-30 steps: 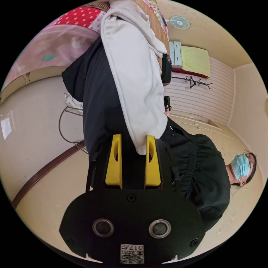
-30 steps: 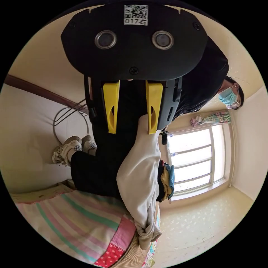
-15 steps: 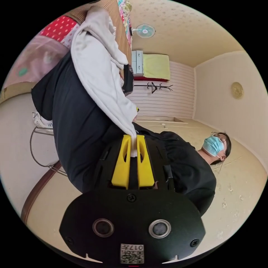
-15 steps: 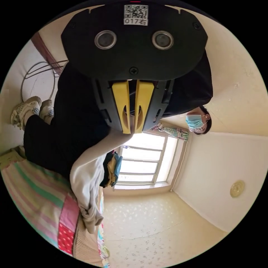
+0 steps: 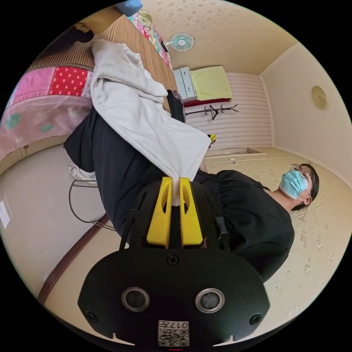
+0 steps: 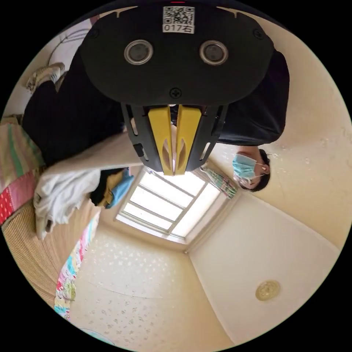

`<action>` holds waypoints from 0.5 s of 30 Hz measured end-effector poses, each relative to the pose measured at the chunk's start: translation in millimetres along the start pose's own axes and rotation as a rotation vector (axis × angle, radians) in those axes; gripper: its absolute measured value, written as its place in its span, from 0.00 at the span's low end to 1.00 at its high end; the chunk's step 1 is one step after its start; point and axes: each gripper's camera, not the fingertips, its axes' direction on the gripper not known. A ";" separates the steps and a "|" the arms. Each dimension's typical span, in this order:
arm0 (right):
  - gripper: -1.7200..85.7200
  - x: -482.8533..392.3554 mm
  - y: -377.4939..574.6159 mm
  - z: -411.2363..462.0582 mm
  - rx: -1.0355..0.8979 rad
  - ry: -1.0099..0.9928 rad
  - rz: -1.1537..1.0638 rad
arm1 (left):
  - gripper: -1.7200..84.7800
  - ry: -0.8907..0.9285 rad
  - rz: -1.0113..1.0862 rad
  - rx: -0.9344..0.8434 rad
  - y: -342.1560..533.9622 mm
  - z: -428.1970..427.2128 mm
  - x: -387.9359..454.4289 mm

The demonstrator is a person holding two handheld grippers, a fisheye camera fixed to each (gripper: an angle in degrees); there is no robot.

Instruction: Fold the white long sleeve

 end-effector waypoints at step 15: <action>0.17 107.5 15.6 20.8 -0.443 0.607 0.547 | 0.08 0.008 -0.071 -0.007 3.1 10.8 4.7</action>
